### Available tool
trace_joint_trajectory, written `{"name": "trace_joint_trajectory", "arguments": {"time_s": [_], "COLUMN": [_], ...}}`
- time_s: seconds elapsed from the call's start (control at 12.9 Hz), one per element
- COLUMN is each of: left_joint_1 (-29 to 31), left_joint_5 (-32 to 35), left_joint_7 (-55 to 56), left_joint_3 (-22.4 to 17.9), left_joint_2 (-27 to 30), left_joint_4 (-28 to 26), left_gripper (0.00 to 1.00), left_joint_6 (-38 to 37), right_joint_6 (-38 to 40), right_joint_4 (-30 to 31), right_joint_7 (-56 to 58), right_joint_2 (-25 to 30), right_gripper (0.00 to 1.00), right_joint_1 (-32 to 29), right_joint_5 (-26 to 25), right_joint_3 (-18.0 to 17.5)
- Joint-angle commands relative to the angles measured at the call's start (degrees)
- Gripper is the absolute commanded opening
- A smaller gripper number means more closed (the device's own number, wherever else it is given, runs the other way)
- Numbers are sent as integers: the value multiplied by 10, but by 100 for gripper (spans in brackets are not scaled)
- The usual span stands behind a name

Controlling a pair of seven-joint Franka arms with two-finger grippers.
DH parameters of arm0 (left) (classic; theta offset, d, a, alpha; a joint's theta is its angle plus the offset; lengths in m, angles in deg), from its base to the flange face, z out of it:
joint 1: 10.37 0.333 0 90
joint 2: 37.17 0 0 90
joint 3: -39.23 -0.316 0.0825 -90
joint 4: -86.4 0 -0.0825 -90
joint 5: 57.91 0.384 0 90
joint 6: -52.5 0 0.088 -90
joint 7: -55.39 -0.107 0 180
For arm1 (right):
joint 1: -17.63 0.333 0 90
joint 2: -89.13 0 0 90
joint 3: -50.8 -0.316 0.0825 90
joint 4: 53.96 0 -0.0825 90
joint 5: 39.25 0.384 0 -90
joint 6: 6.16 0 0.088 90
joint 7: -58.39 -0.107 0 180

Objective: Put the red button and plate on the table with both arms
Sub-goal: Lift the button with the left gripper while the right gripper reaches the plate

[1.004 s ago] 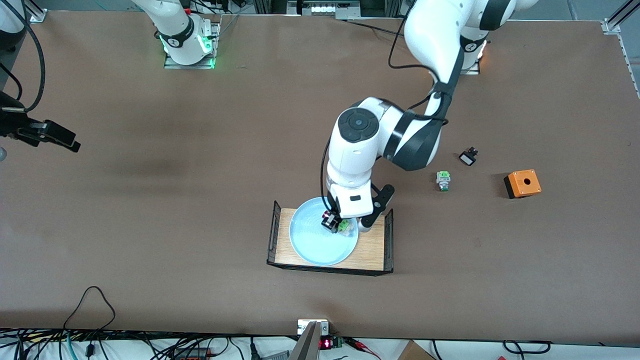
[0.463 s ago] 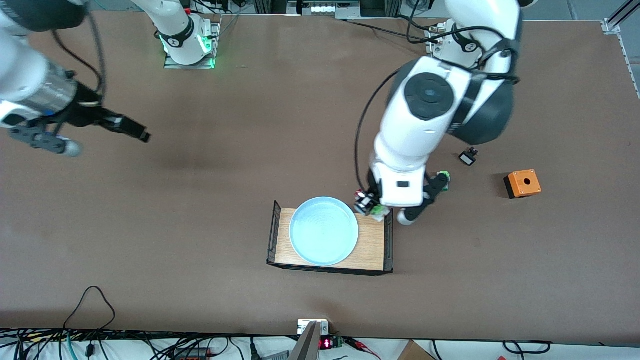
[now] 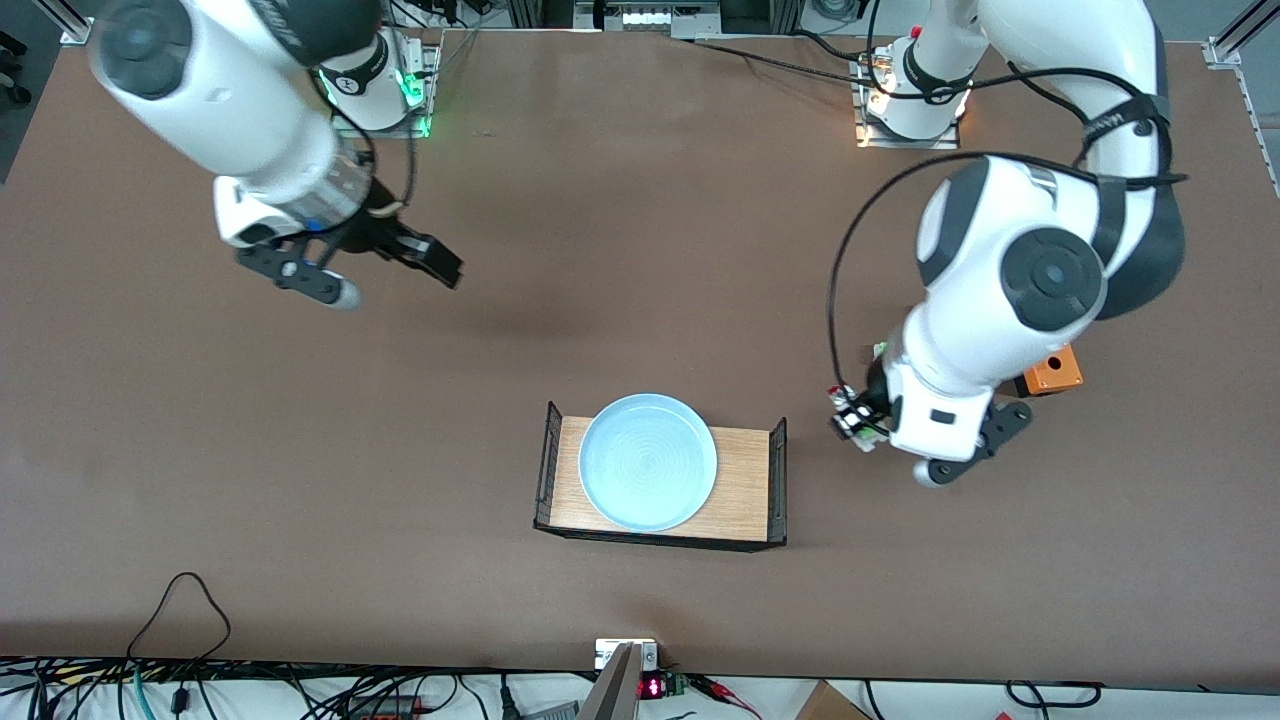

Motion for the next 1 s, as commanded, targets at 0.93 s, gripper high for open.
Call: {"name": "trace_joint_trajectory", "arguments": {"time_s": [0.93], "left_joint_1": [120], "left_joint_5": [-32], "left_joint_7": [-357], "left_joint_3": [4], "left_joint_2": [-20], "left_joint_4": [-255], "left_gripper": [2], "left_joint_6": [251], "right_joint_6": [-234], "right_joint_4": [-123], "right_joint_7": [-274], "right_joint_2": [-200], "right_gripper": [100], "right_joint_1": [95], "right_joint_5": [6], "right_joint_3": [5]}}
